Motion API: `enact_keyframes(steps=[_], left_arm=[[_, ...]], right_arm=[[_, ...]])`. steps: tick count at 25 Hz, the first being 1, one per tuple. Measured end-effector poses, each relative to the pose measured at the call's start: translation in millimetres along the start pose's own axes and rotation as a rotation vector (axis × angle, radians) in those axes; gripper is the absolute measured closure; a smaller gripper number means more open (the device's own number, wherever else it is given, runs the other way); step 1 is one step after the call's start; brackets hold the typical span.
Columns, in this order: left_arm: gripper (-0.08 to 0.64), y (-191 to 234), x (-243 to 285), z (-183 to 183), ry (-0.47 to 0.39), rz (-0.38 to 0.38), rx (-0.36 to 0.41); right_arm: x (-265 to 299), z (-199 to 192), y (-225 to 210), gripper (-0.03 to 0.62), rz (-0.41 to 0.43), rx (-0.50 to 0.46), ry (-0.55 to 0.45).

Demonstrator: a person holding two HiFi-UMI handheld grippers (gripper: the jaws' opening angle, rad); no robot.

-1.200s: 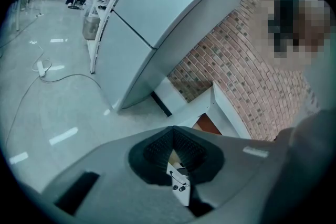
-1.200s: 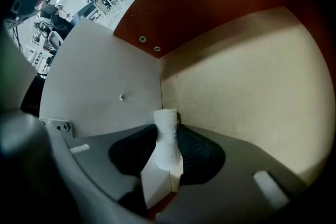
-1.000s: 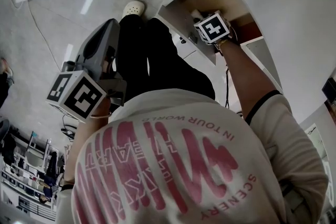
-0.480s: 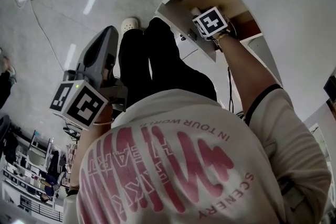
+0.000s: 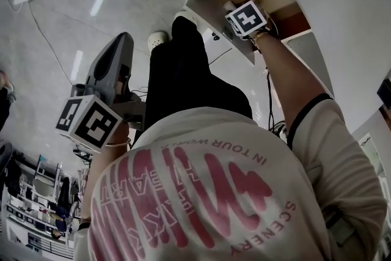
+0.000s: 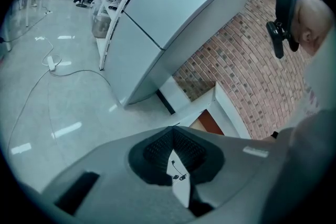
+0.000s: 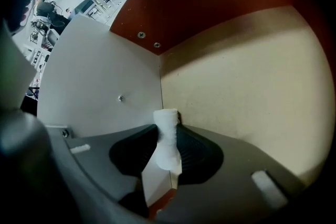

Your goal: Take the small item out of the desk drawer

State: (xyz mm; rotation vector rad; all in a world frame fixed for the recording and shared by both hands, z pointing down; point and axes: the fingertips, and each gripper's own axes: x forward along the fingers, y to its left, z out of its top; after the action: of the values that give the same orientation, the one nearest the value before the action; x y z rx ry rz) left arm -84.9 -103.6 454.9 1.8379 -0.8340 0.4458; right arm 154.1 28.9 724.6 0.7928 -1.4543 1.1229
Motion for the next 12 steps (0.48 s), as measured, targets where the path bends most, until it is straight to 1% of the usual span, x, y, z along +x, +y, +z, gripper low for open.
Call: enact_keyframes(steps=[2, 5, 9, 12], left_arm=[[0.555, 0.4, -0.3, 1.1, -0.008, -0.007, 0.007], [0.555, 5.6, -1.0, -5.8, 0.004, -0.016, 0.017], [0.554, 10.1, -3.0, -9.2, 0.007, -0.019, 0.017], [0.554, 6.7, -2.6, -9.0, 0.009, -0.037, 0.037]], right_arm=[[-1.3, -2.4, -1.3, 0.463, -0.009, -0.005, -0.005], [0.7, -5.4, -2.5, 0.465, -0.041, 0.000, -0.007], [2.3, -5.3, -1.4, 0.466, -0.049, 0.045, -0.013], [-1.0, -6.2, -5.4, 0.466, -0.067, 0.065, -0.025]])
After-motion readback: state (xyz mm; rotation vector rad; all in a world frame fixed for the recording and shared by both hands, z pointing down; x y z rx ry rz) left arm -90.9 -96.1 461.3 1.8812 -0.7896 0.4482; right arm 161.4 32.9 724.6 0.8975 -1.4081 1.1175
